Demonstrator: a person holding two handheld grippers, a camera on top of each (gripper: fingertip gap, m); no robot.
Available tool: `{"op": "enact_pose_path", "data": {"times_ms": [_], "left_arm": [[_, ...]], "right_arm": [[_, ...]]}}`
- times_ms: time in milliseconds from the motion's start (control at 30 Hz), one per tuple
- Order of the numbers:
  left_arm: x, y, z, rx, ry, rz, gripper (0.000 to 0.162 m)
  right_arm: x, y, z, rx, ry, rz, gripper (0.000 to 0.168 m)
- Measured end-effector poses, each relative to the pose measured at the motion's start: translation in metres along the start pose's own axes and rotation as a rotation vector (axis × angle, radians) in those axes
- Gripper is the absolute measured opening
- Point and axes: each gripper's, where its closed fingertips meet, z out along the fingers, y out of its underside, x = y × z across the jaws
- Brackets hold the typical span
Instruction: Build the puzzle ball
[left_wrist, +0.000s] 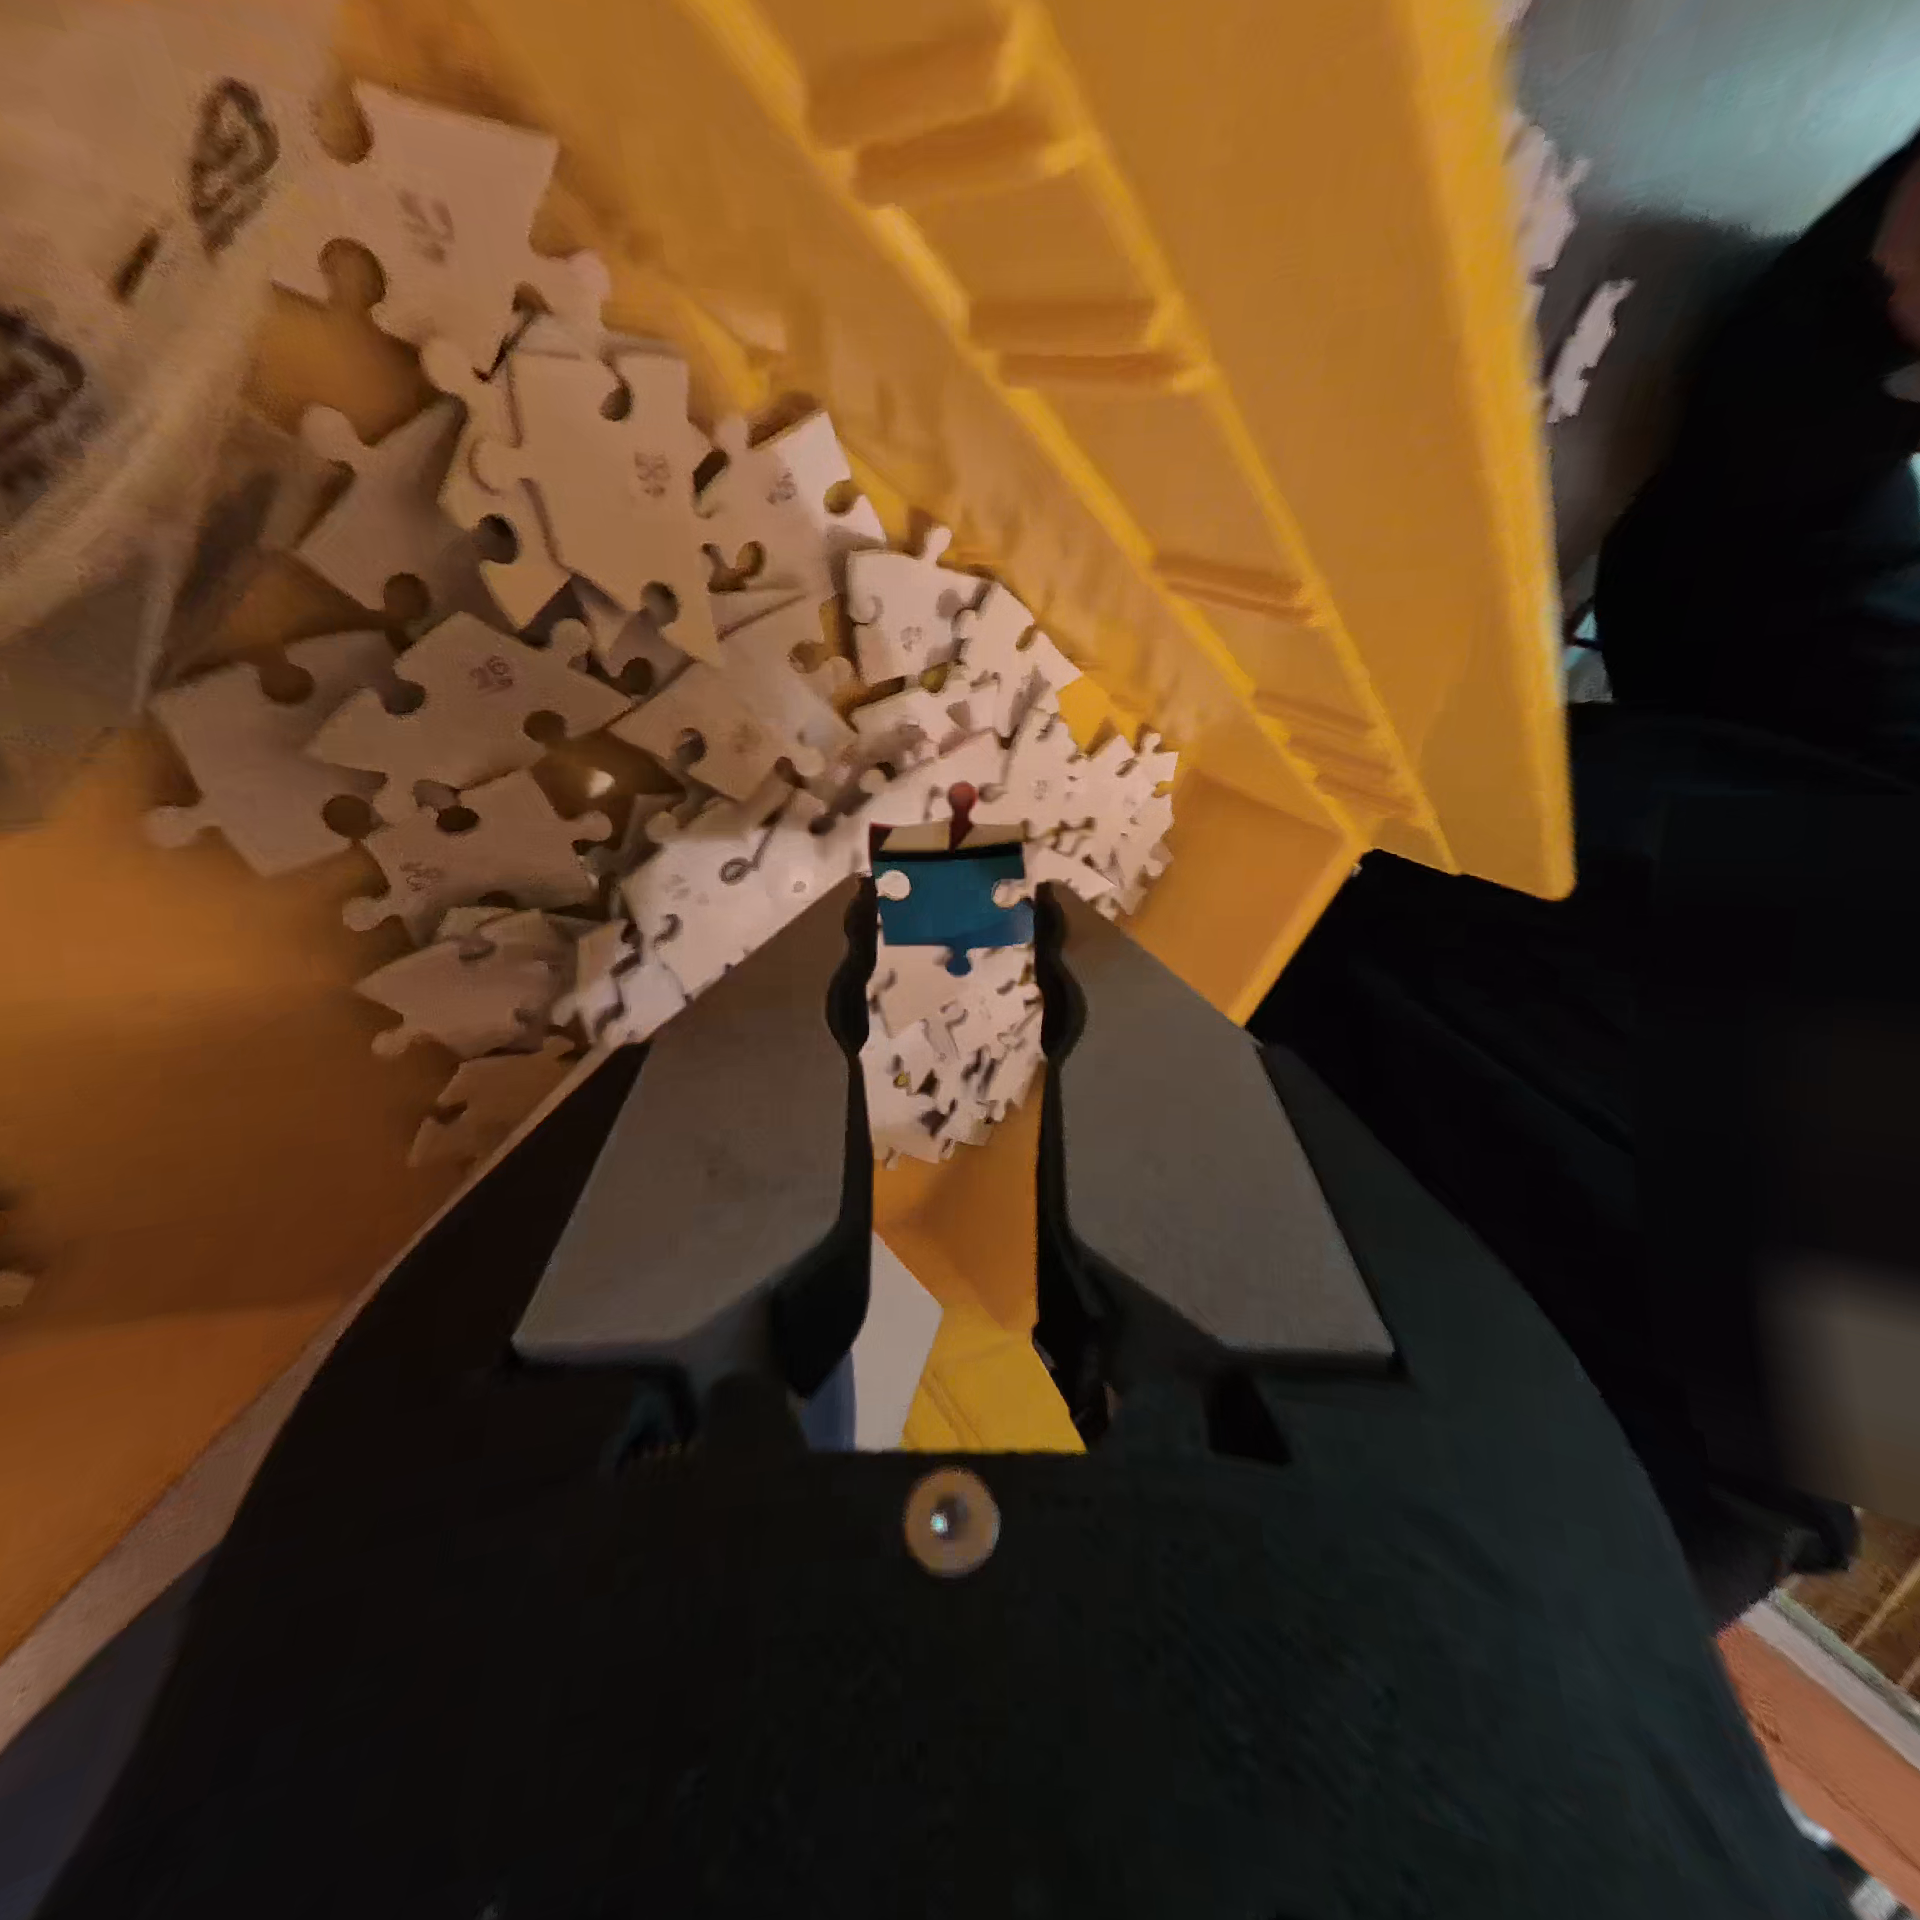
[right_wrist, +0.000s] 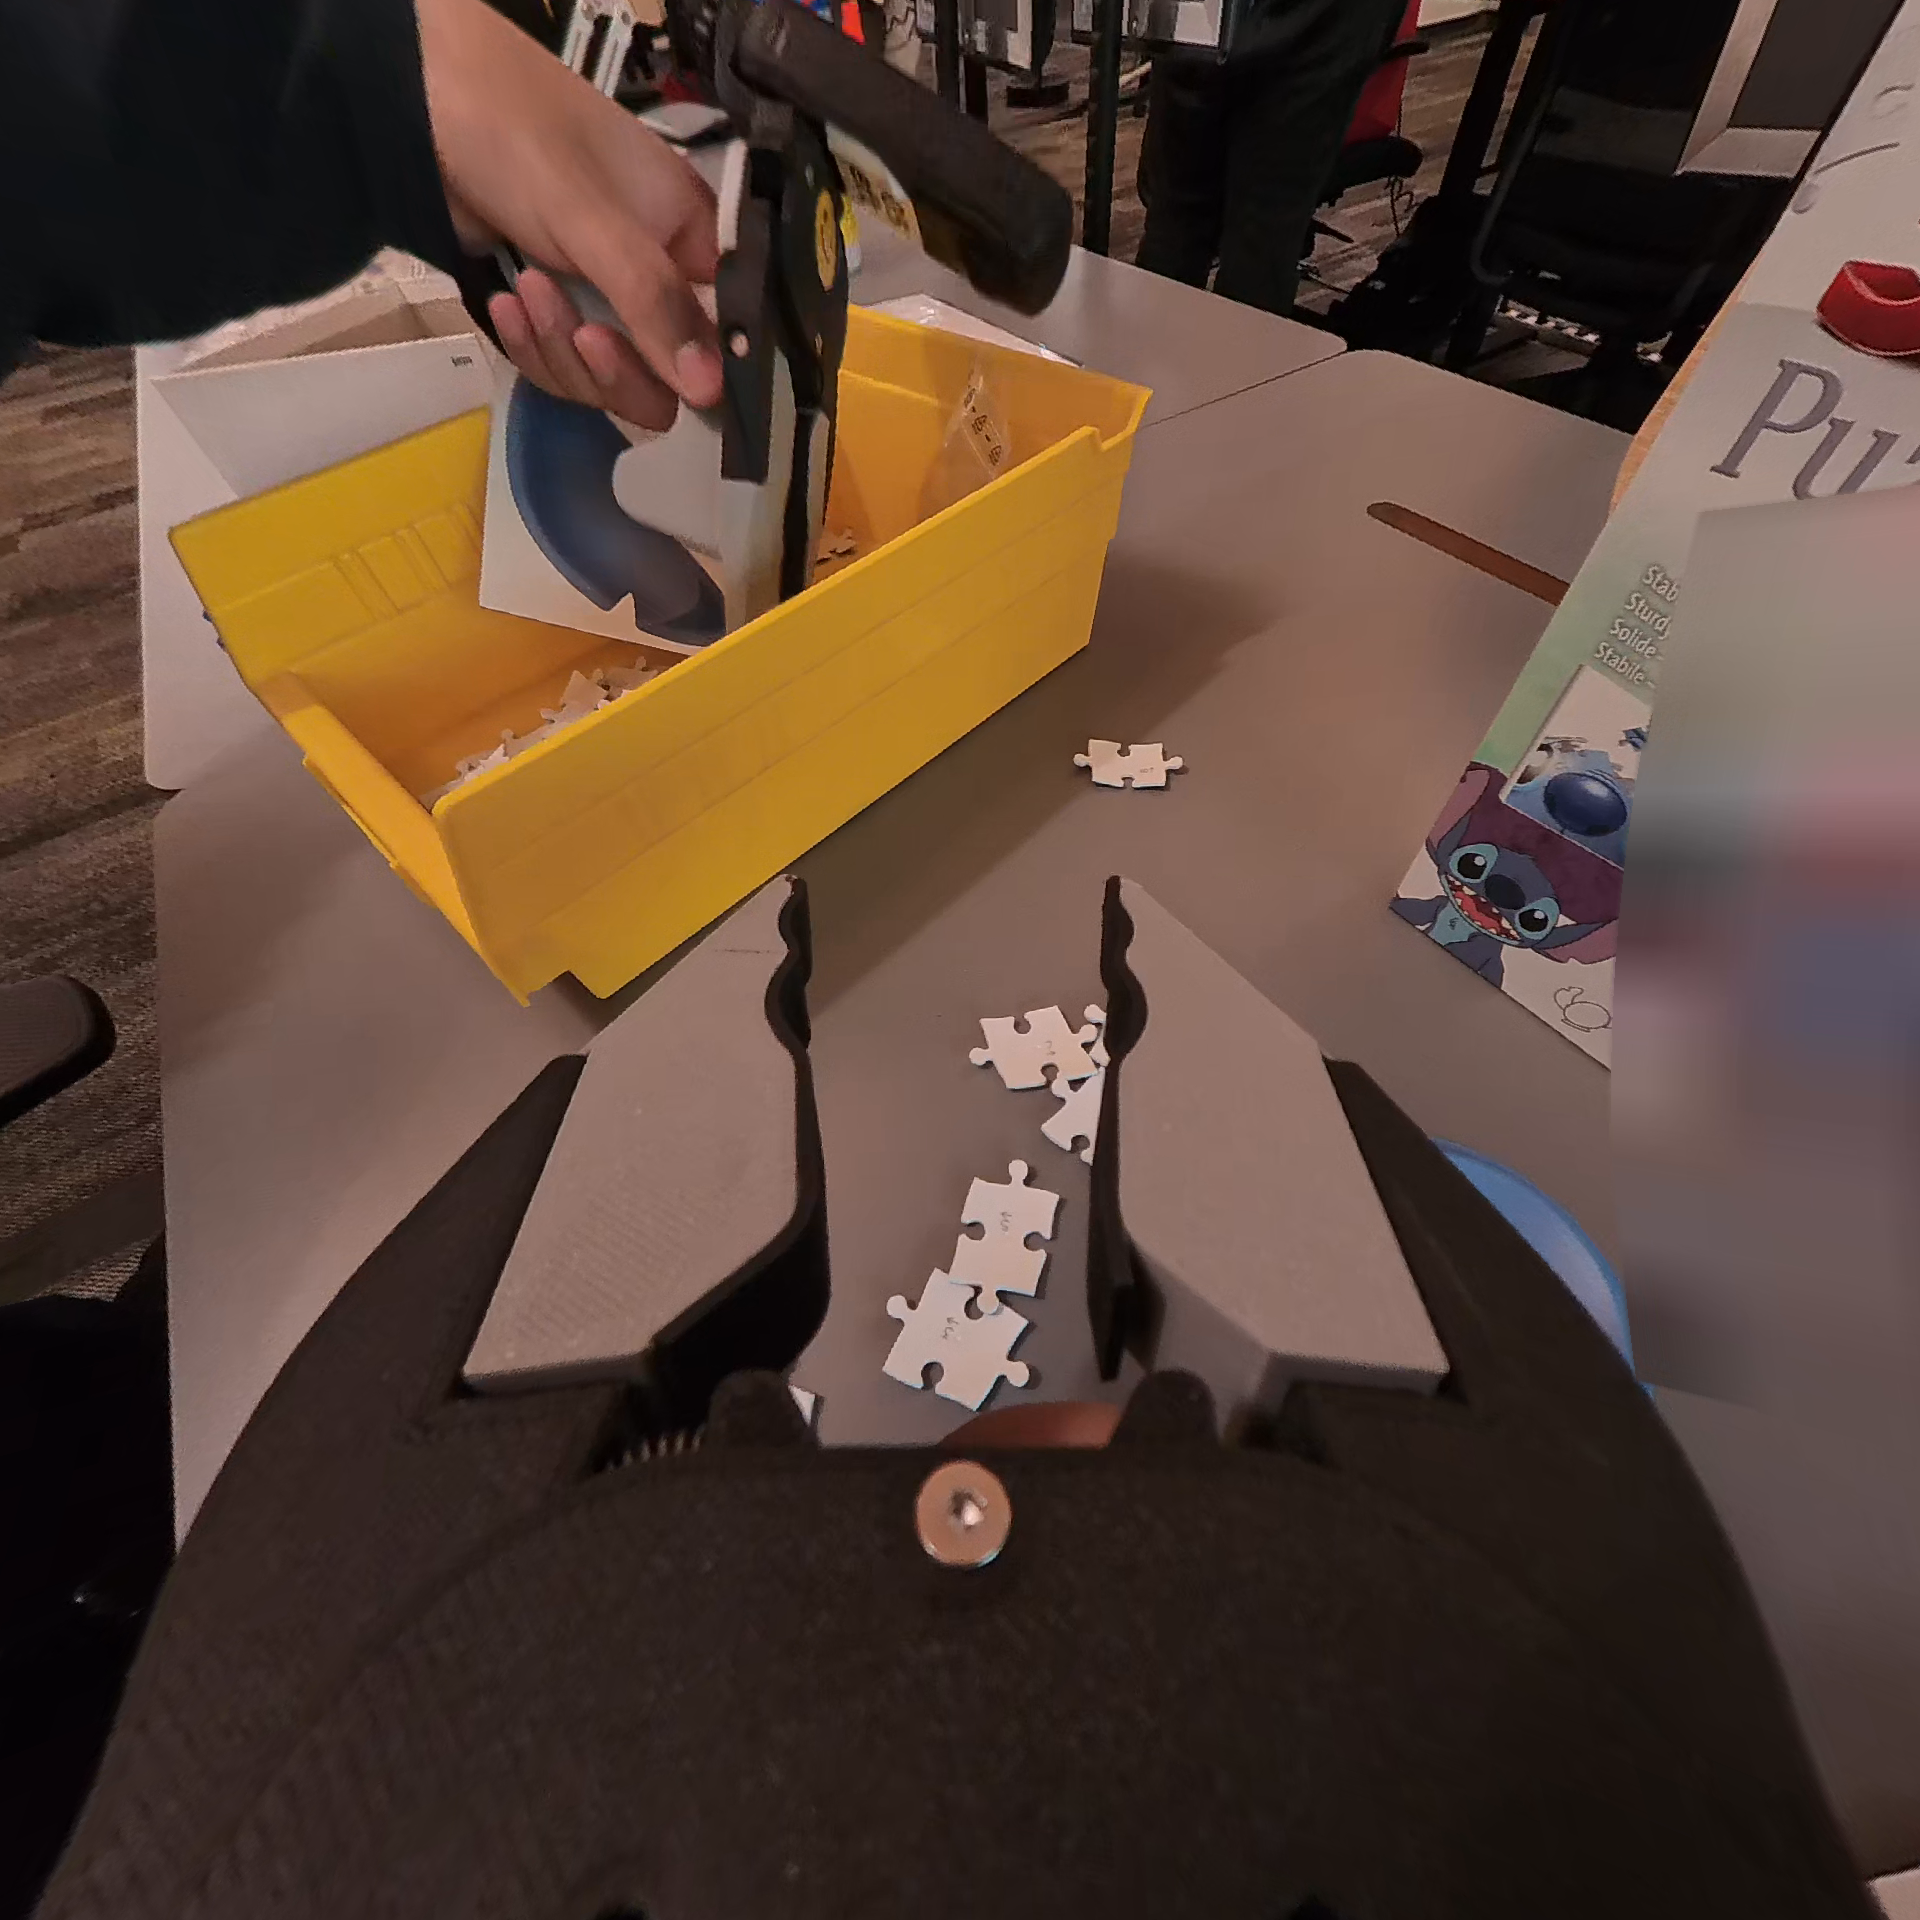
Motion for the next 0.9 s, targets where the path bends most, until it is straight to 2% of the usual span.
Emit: {"op": "enact_pose_path", "data": {"times_ms": [167,267,400,500,667,733,900], "left_arm": [[-0.041,-0.006,-0.009,0.023,-0.195,-0.074,0.028],[-0.045,-0.008,-0.02,0.048,-0.222,-0.066,0.029],[-0.029,-0.01,-0.024,0.074,-0.208,0.004,0.029],[-0.011,-0.007,-0.013,0.059,-0.227,0.078,0.028],[-0.001,0.004,0.012,0.005,-0.363,0.152,0.035],[0.007,0.004,0.017,0.034,-0.384,0.16,0.035],[0.0,0.008,0.024,0.032,-0.562,0.189,0.032]], "right_arm": [[0.0,0.001,0.0,-0.003,-0.003,0.003,0.053],[-0.002,0.0,0.0,-0.004,-0.008,-0.004,0.053],[-0.004,0.0,0.0,-0.003,-0.009,-0.012,0.053],[-0.003,0.001,0.0,-0.005,-0.009,-0.007,0.053],[-0.003,0.002,0.001,-0.01,-0.007,-0.007,0.053],[-0.002,0.002,0.001,-0.01,-0.006,-0.007,0.053],[-0.003,0.001,0.0,-0.004,-0.007,-0.007,0.053]]}}
